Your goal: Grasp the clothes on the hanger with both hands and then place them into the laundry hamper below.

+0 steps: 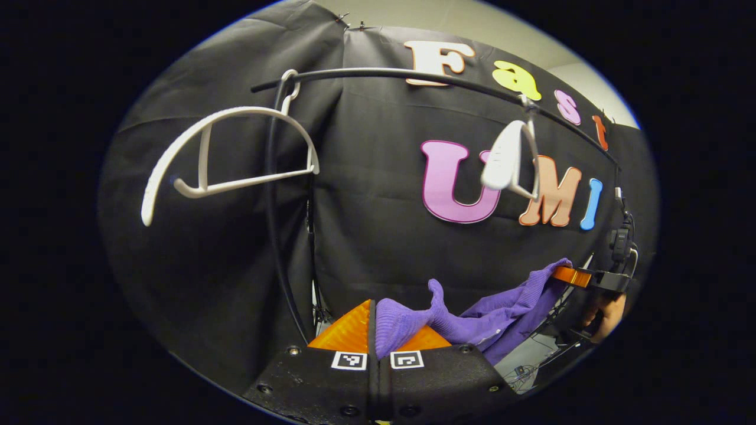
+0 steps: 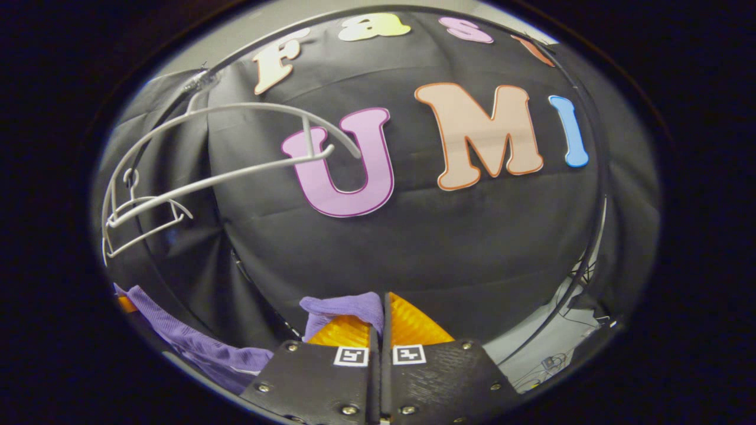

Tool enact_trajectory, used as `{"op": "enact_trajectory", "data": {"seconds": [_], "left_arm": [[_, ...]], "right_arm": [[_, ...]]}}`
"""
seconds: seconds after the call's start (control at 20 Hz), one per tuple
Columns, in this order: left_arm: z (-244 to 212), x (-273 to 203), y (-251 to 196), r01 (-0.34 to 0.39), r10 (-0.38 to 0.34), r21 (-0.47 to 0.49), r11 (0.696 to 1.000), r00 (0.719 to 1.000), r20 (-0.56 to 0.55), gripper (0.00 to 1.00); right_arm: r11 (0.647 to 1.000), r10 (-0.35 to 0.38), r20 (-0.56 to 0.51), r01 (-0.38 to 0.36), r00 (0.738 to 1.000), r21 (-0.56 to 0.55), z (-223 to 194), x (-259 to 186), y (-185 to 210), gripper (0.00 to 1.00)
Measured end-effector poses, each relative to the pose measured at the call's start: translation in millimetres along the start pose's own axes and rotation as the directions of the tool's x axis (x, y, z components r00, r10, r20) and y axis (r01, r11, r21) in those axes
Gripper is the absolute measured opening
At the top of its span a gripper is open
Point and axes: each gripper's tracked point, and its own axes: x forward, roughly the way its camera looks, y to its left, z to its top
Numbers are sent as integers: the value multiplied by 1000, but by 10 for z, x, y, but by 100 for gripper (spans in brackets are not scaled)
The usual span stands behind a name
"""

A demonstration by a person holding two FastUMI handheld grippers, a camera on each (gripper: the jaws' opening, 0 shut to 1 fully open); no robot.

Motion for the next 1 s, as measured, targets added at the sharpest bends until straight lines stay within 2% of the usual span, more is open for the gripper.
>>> {"op": "enact_trajectory", "data": {"seconds": [0.15,0.4,0.5,0.6,0.7,0.85,1.0], "left_arm": [[146,-154,-272,31,-32,36,999,999,39,0],[386,-273,-804,109,-112,44,993,989,95,0],[439,-236,-1005,141,-146,54,989,983,112,0],[444,-181,-1164,171,-176,58,984,978,113,0],[427,-115,-1330,201,-205,45,978,973,105,0],[403,-6,-1577,247,-250,45,968,964,90,0],[402,138,-1824,286,-291,64,956,952,95,0]], "right_arm": [[1000,12,40,-12,999,2,189,-265,-33,1],[999,40,101,-42,994,16,492,-700,6,0],[998,56,113,-60,992,32,569,-834,46,4],[998,50,116,-56,992,43,604,-914,37,1],[996,50,114,-57,992,63,632,-966,45,4],[990,114,108,-122,988,67,642,-997,191,1],[990,128,96,-133,987,53,600,-985,237,1]]}}
